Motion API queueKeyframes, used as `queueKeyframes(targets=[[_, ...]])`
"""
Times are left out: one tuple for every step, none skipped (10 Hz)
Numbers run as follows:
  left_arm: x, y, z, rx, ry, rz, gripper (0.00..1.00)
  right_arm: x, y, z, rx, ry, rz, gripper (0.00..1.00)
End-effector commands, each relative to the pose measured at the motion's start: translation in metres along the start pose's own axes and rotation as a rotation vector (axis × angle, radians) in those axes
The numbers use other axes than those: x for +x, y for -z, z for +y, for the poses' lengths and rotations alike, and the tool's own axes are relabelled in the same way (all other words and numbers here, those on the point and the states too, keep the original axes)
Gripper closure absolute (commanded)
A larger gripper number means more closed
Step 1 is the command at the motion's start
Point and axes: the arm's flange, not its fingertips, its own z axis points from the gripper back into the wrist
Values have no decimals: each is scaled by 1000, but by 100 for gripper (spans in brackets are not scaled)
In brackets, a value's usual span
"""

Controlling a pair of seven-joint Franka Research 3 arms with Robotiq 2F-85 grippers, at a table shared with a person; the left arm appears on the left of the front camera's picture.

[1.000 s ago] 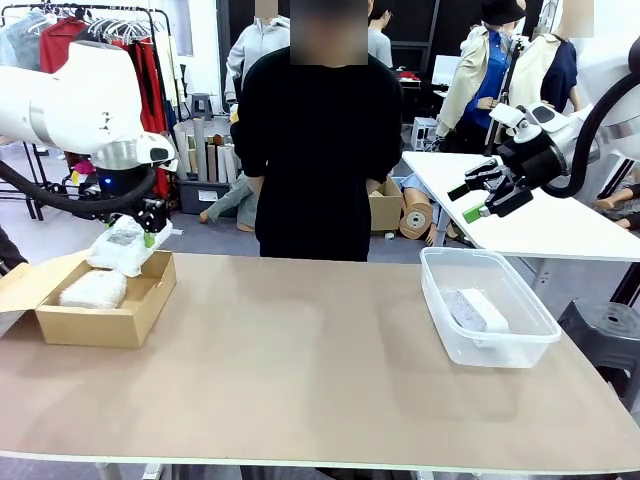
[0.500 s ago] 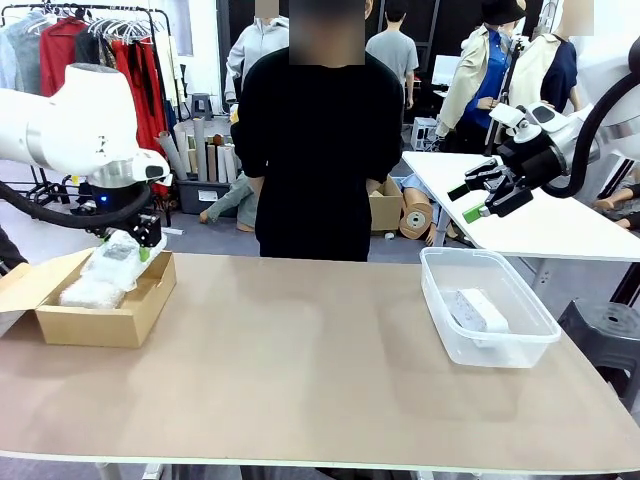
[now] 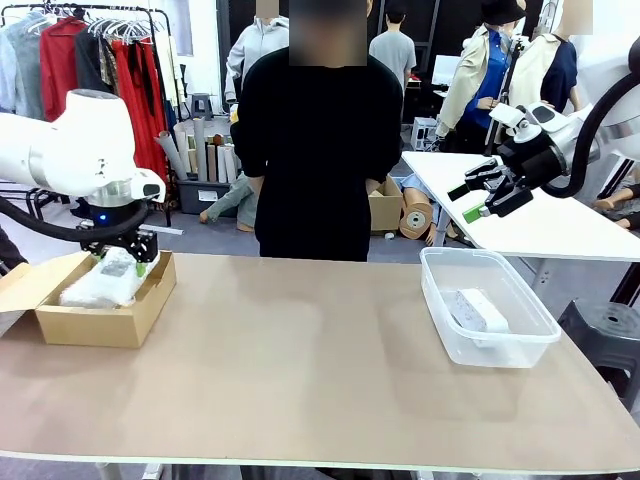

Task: Separate and place wrapped and unwrapped clocks.
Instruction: If the picked Digital clock is wrapped, place it in the Package Box ; if not, place it in the Organizing box.

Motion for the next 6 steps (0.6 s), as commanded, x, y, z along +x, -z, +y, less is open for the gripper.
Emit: queueKeyframes(targets=[[0,7,6,33,-30,-6,100,3,-1,1,-3,-5,1,0],[1,13,5,21,-32,10,100,3,-1,1,-3,-5,1,0],[2,18,3,19,-24,20,100,3,-1,1,-3,-5,1,0],[2,22,2,16,-24,26,100,3,-1,1,-3,-5,1,0],[4,23,1,14,-22,29,100,3,-1,1,-3,-5,1,0],[5,25,0,7,-19,32,100,3,-1,1,-3,-5,1,0]])
